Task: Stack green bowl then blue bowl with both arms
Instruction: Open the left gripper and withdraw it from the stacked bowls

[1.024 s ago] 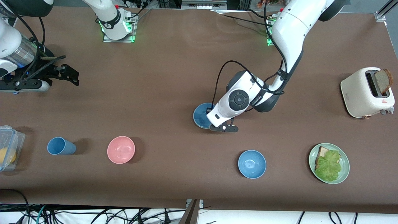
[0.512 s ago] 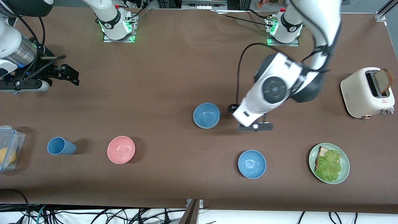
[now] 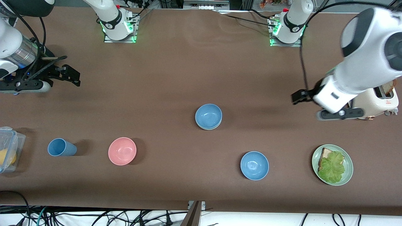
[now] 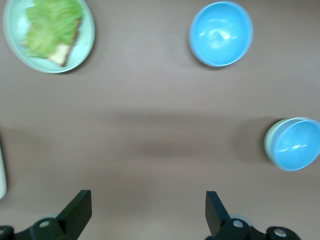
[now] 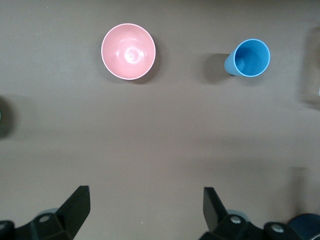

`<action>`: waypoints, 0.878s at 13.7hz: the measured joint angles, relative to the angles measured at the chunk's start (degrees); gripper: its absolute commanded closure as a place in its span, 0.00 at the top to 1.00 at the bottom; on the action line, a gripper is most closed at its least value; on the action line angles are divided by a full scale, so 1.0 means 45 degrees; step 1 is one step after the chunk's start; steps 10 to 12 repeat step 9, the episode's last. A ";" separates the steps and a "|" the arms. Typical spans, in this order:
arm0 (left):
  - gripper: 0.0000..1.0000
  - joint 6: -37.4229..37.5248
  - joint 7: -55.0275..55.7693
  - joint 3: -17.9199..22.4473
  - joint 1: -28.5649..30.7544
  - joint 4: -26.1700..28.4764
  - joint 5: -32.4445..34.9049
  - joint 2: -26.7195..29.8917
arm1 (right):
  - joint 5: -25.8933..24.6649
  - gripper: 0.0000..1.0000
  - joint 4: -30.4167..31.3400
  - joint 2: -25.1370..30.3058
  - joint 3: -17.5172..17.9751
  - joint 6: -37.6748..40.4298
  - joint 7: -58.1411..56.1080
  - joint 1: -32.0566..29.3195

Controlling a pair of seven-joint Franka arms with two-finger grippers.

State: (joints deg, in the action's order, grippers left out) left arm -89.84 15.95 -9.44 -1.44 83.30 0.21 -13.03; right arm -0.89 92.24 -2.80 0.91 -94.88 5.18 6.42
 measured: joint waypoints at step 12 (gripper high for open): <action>1.00 -0.1047 -0.0354 0.0344 0.0128 0.4133 -0.0206 0.3567 | 0.0000 1.00 -0.0005 -0.0009 0.0034 -0.0006 0.0000 0.0016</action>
